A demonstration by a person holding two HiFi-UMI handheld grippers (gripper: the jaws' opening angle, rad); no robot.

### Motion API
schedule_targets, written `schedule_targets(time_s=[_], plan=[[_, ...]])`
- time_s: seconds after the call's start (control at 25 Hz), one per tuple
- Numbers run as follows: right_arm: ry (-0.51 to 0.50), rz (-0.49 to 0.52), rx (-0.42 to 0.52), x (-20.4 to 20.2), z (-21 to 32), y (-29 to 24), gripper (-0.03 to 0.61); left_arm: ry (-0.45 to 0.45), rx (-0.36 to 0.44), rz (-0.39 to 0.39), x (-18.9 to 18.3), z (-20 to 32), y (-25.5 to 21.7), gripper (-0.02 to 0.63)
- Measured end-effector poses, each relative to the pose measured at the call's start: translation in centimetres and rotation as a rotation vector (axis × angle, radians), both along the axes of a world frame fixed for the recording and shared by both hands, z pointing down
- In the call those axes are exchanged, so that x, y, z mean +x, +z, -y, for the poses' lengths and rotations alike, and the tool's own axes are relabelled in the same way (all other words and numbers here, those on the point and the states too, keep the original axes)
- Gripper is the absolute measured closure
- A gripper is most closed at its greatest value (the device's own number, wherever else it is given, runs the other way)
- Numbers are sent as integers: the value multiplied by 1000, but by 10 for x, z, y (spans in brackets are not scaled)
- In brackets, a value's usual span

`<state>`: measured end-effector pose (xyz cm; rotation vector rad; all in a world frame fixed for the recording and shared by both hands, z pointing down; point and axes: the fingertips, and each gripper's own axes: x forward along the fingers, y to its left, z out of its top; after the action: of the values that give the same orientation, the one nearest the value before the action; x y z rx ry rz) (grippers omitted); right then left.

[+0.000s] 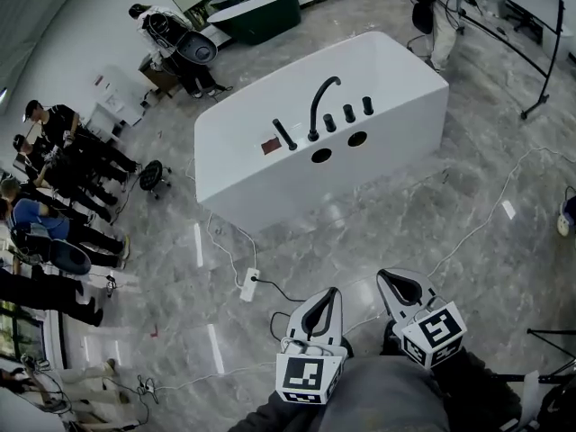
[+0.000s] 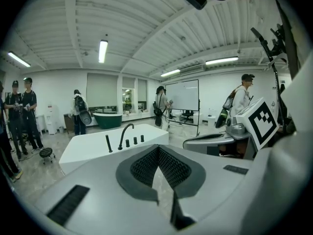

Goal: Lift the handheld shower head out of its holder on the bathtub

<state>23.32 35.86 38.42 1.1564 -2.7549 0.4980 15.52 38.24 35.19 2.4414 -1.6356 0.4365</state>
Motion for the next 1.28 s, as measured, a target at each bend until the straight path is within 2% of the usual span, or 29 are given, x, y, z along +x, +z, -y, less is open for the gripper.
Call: schedule_targets(time_s=[0.24, 0.32, 0.48, 0.64, 1.0, 1.16, 1.28], plan=[[44, -3, -114, 29, -22, 15, 575, 66, -82, 17, 26, -19, 3, 611], [22, -4, -137, 29, -18, 30, 575, 47, -90, 19, 26, -10, 12, 611], [-54, -14, -124, 17, 8, 51, 575, -6, -93, 9, 20, 13, 37, 611], [-52, -30, -113, 9, 36, 59, 575, -29, -90, -9, 8, 33, 50, 611], [-25, -53, -82, -39, 80, 64, 575, -61, -60, -48, -57, 78, 60, 611], [-36, -24, -10, -90, 129, 45, 575, -123, -9, -44, -113, 114, 53, 611], [-36, -29, -10, -120, 147, 36, 575, -141, -13, -63, -145, 132, 45, 611]])
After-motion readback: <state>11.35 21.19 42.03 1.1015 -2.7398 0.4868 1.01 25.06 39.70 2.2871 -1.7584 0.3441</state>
